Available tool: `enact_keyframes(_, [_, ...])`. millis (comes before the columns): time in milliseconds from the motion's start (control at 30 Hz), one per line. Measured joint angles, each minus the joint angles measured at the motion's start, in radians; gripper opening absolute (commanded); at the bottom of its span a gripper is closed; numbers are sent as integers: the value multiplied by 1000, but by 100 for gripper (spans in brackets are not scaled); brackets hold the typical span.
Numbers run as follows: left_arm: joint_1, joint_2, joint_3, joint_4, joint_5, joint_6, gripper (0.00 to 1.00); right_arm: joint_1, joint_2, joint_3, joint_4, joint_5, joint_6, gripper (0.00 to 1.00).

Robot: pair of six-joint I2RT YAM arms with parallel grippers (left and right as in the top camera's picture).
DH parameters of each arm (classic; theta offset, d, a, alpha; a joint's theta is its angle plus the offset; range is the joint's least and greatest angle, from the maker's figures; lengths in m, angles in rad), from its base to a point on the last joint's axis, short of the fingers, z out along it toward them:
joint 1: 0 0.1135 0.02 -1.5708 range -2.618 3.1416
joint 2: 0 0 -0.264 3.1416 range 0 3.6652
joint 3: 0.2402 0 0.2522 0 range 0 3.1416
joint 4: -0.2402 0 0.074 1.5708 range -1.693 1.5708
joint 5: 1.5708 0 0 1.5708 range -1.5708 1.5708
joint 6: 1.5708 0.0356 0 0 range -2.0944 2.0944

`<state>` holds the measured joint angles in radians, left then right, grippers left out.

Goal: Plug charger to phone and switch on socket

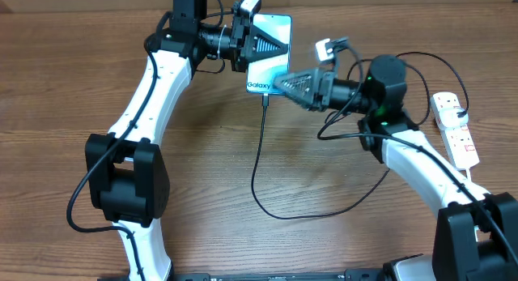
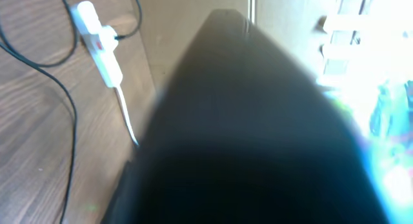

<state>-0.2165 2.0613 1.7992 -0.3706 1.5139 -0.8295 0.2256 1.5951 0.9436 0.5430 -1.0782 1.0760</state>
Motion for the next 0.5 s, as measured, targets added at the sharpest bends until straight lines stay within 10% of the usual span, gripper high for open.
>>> enact_keyframes(500, [0,0,0,-3,21,86,4,0,0,0,-30,-243,-29,100])
